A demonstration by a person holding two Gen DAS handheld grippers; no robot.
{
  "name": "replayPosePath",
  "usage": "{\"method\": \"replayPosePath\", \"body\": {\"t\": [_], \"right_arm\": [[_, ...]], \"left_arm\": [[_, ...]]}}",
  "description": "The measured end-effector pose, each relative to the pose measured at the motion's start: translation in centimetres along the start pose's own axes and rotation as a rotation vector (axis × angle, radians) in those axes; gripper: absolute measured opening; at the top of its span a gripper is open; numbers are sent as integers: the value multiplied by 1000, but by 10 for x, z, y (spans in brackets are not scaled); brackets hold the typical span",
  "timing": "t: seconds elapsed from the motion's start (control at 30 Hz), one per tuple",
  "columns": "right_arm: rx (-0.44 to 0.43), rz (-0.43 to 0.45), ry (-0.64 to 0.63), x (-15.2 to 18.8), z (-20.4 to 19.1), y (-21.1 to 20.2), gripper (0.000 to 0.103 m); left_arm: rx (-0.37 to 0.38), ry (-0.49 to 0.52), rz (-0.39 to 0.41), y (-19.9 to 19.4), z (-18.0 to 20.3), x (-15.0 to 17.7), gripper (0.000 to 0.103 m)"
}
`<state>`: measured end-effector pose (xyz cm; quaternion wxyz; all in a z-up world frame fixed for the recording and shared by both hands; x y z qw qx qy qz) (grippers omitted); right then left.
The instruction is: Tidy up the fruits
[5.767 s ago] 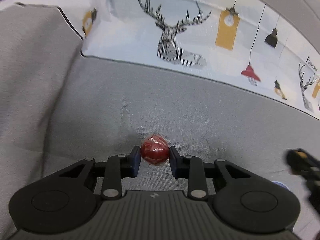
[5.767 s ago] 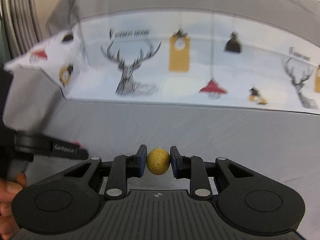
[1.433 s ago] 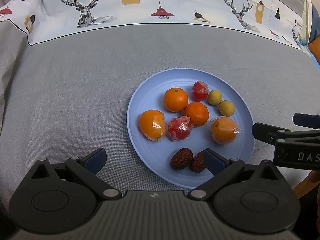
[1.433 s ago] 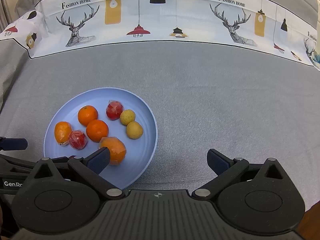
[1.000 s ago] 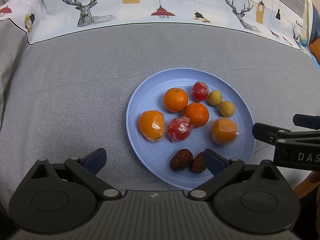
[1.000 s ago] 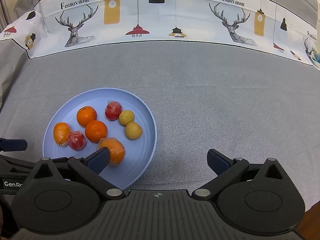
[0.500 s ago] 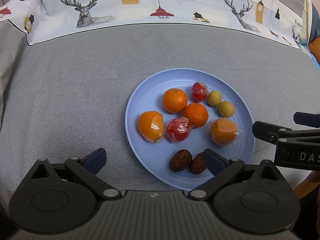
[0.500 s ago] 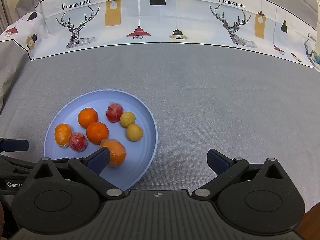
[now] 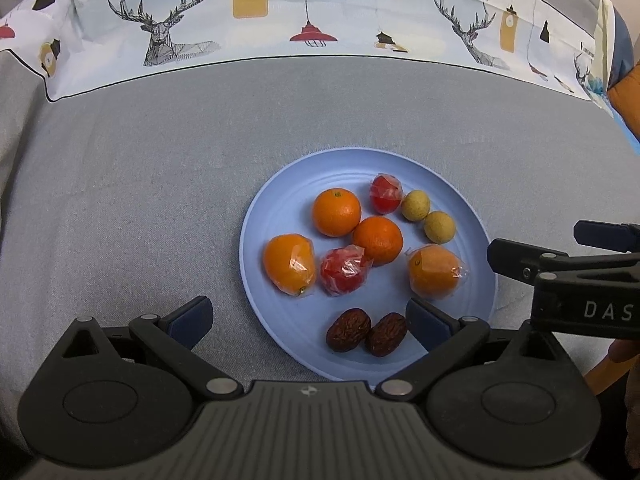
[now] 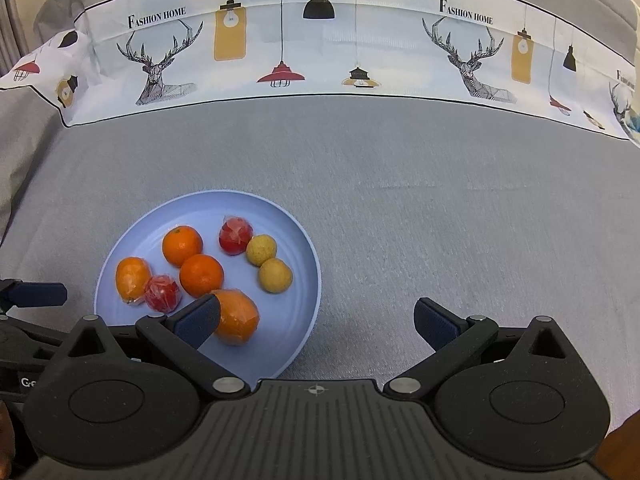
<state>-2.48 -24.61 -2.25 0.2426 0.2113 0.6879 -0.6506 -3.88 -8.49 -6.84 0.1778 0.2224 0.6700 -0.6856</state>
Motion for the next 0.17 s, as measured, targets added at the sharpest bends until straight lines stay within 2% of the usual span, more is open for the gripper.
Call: {"method": "replayPosePath", "body": {"t": [0.17], "right_arm": [[-9,0,16,-3,-2,2,102]], "left_arm": [[-3,10,9,-1,-3,-4,102]]}}
Point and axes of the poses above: each gripper's, at about its wrist camera, not at the fingertips, and y roughly the way its jaws point, z to its right, x to its underside, the point moved 7 cm from there along y, roughly the way its jaws point, and after that the axes turned 1 degree about -x, right-handed, at the moved point
